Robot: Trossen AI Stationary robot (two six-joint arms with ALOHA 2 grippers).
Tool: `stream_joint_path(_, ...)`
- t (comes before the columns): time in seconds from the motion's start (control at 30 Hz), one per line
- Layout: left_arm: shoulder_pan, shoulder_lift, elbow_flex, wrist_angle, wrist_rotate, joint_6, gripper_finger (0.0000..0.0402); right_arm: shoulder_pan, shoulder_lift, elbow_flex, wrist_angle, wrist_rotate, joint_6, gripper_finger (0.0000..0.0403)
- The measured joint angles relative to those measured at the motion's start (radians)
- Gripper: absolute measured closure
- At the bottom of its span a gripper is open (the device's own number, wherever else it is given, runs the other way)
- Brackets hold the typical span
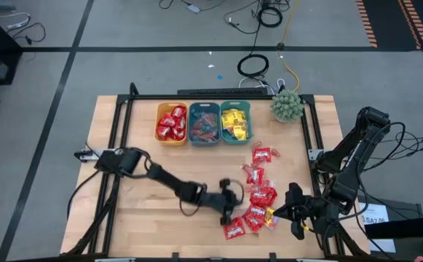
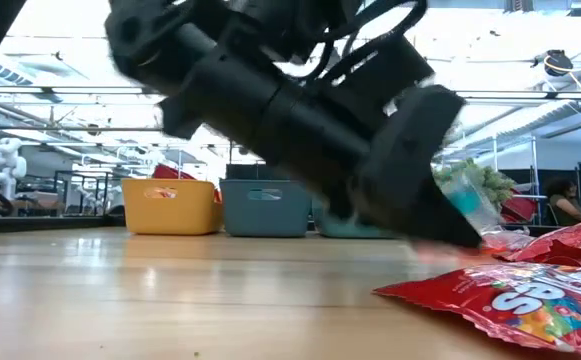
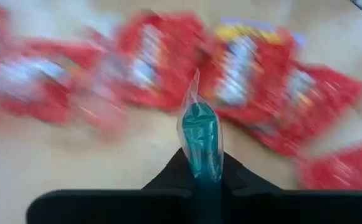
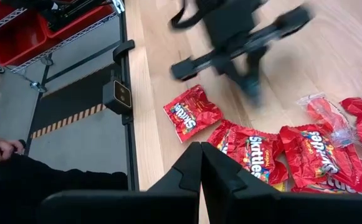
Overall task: Sort candy
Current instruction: Put the transparent blue gummy into the blue bin
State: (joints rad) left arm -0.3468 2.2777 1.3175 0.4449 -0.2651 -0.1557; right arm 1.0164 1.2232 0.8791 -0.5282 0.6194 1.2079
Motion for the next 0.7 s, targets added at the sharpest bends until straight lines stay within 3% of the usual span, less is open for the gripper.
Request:
stream_joint_path(0.23,0.132,-0.242,-0.099,-0.07,0.025,0.133,0.039,0.0,0.0,0.0,0.0,0.003,0.009,0.0403)
stream_joint_path(0.53,0.41,-0.598,-0.414,-0.032,0.043,0.189,0.0391,-0.003,0.0,0.0,0.0,0.017,0.016,0.0403)
stream_joint_path(0.7,0.576,-0.713,-0.549,0.017,0.058,0.188,0.0391,-0.003,0.0,0.0,0.0,0.025,0.059,0.0403)
